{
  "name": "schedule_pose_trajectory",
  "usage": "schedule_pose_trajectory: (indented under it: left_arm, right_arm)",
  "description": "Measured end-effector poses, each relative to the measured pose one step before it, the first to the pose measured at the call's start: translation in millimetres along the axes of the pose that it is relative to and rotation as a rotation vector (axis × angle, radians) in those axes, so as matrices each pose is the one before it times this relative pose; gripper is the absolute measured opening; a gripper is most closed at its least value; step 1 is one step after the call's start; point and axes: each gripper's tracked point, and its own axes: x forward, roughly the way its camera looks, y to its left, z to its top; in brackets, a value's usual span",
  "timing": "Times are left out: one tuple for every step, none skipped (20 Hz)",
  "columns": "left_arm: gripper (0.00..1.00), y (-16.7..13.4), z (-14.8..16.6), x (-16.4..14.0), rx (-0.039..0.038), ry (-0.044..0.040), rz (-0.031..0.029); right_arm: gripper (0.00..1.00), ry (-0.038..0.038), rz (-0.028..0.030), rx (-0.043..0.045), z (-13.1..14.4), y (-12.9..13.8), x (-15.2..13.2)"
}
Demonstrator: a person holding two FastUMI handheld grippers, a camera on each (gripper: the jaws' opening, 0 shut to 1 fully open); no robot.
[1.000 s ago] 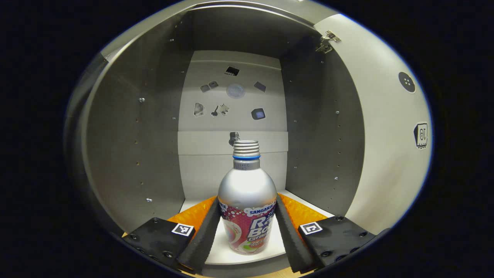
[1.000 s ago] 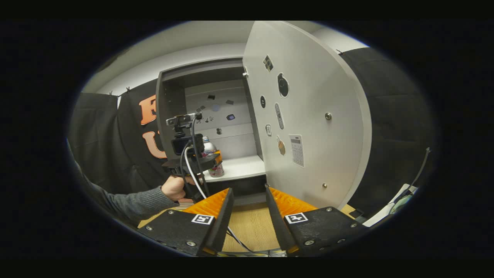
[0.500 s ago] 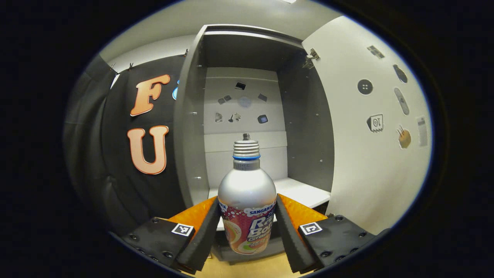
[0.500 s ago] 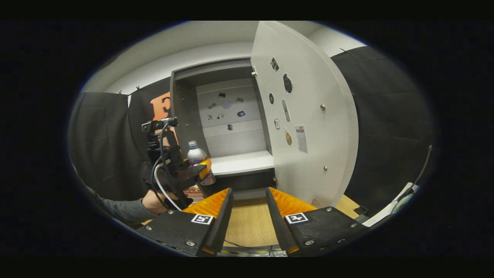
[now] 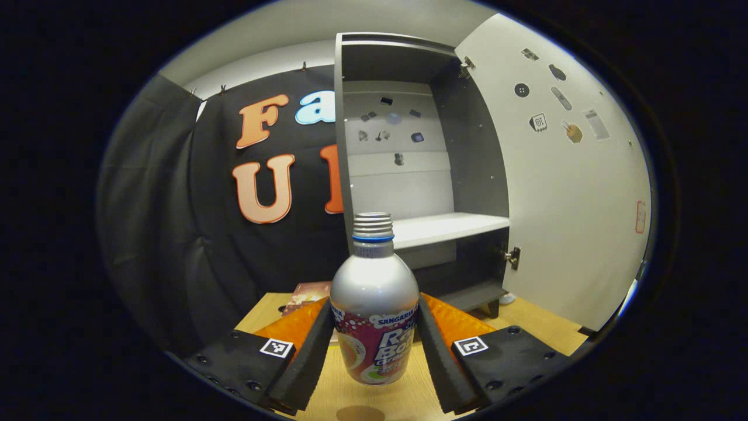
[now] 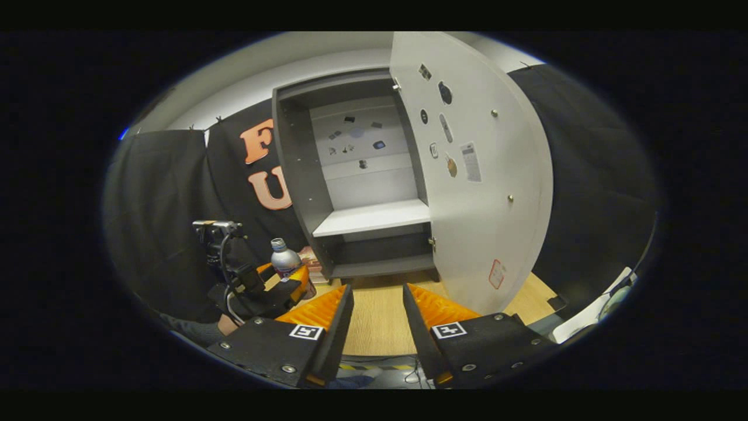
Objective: Open the cabinet door with the right hand, grasp the bottle in the cabinet with the left hand and place it on the coaster, then close the cabinet door with the right hand.
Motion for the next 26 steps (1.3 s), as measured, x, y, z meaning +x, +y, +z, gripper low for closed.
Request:
schedule_pose_trajectory:
  left_arm:
    - [0.84, 5.71, -16.25, -3.08, -0.01129, 0.01618, 0.01027]
    - [0.85, 5.63, -14.40, -1.36, -0.00983, 0.01578, 0.00661]
    - [0.85, 4.76, -14.97, 1.10, -0.00902, 0.00985, 0.00819]
    - [0.85, 2.59, -12.19, 1.72, -0.00439, 0.00997, 0.00152]
    - [0.85, 2.76, -14.84, 0.01, -0.00029, 0.01473, 0.00482]
    - [0.85, 4.23, -11.83, 1.17, -0.00025, 0.01508, 0.00943]
    - [0.85, 1.63, -12.92, -1.99, -0.00160, 0.01423, 0.00373]
    - [0.85, 0.98, -10.73, 0.05, -0.00217, 0.00984, 0.00579]
    - [0.85, 1.35, -11.19, 1.30, -0.00027, 0.01171, -0.00277]
    - [0.85, -0.16, -8.99, -0.35, 0.00274, 0.00900, 0.00086]
    - [0.85, 1.66, -9.30, -0.36, 0.00234, 0.00062, 0.00120]
    - [0.85, 0.42, -6.88, 0.01, 0.00759, 0.00751, 0.00097]
    - [0.85, 1.05, -5.41, 0.51, 0.00206, 0.00227, 0.00038]
    - [0.85, -0.28, -4.88, 1.33, 0.00061, 0.00901, 0.00104]
    - [0.85, 0.88, -8.36, -0.15, -0.00436, 0.01165, -0.00218]
    - [0.85, 0.61, -6.30, -0.89, -0.00285, 0.00834, 0.00588]
    - [0.85, -0.68, -3.32, -2.24, -0.00167, 0.00516, -0.00114]
    - [0.85, 0.98, -3.77, -1.34, 0.00192, 0.00224, 0.00426]
    - [0.85, 0.58, -0.35, -1.02, -0.00067, -0.00096, -0.00189]
    - [0.85, -0.55, 2.32, -0.36, 0.00517, -0.01634, -0.00472]
    - [0.85, -1.21, -2.05, 0.27, 0.00533, 0.00016, -0.00427]
    - [0.85, -0.24, 0.00, -0.41, 0.00527, -0.00758, -0.00172]
    - [0.85, 0.93, -0.60, -1.37, 0.00011, -0.00228, -0.00248]
    - [0.85, 0.35, -0.65, -1.90, -0.00220, -0.00101, -0.00078]
    - [0.85, 0.54, -1.13, -1.78, -0.00592, -0.00385, -0.00301]
    - [0.85, 0.56, -1.46, -1.72, 0.00260, 0.00048, -0.00290]
  right_arm:
    - [0.53, 0.02097, 0.00349, 0.00109, -7.56, 0.81, 1.44]
    - [0.53, 0.01841, -0.00030, 0.00089, -7.15, -2.48, 6.01]
    - [0.53, 0.01715, 0.00103, 0.00041, -6.03, 0.53, 3.21]
    - [0.53, 0.01814, -0.00130, 0.00102, -5.87, 0.10, 2.27]
    - [0.53, 0.01757, -0.00395, 0.00151, -6.76, -0.57, 3.17]
    - [0.53, 0.01810, -0.00210, 0.00022, -5.46, 0.12, 3.22]
    - [0.53, 0.01541, -0.00294, -0.00037, -4.64, 0.03, 3.31]
    - [0.53, 0.01590, -0.00020, -0.00026, -5.13, 0.54, 2.46]
    - [0.53, 0.01877, -0.00198, -0.00039, -5.99, 0.35, 2.68]
    - [0.53, 0.01722, 0.00257, -0.00212, -4.69, 1.43, 3.50]
    - [0.53, 0.01149, 0.00199, -0.00276, -2.62, 4.02, -2.71]
    - [0.53, 0.01446, -0.00046, -0.00497, -4.62, 1.10, 1.75]
    - [0.53, 0.01020, 0.00122, -0.00384, -0.20, 0.85, 1.92]
    - [0.53, 0.00963, 0.00054, -0.00203, -1.68, 1.12, 0.74]
    - [0.53, 0.00683, -0.00018, -0.00191, -3.46, 0.20, 0.74]
    - [0.53, 0.00632, 0.00165, -0.00095, -2.21, 0.26, 1.04]
    - [0.53, 0.00543, 0.00044, 0.00053, -2.43, -0.98, 0.38]
    - [0.53, 0.00257, 0.00167, 0.00008, -0.23, -0.11, -0.39]
    - [0.53, 0.00261, 0.00131, 0.00088, 0.00, 0.32, -0.12]
    - [0.53, 0.00183, 0.00274, 0.00081, 0.34, 0.55, -0.24]
    - [0.53, 0.00314, 0.00332, 0.00041, -1.31, 0.61, 1.18]
    - [0.53, 0.00238, 0.00148, -0.00026, -0.46, 0.49, 1.01]
    - [0.53, 0.00490, 0.00111, 0.00012, -0.52, 1.22, 1.54]
    - [0.53, 0.00296, 0.00104, 0.00048, -0.82, 0.62, 0.81]
    - [0.53, -0.00098, 0.00569, 0.00265, 0.43, 0.82, 0.63]
    - [0.53, 0.00185, 0.00164, 0.00331, -0.37, 0.70, 1.90]
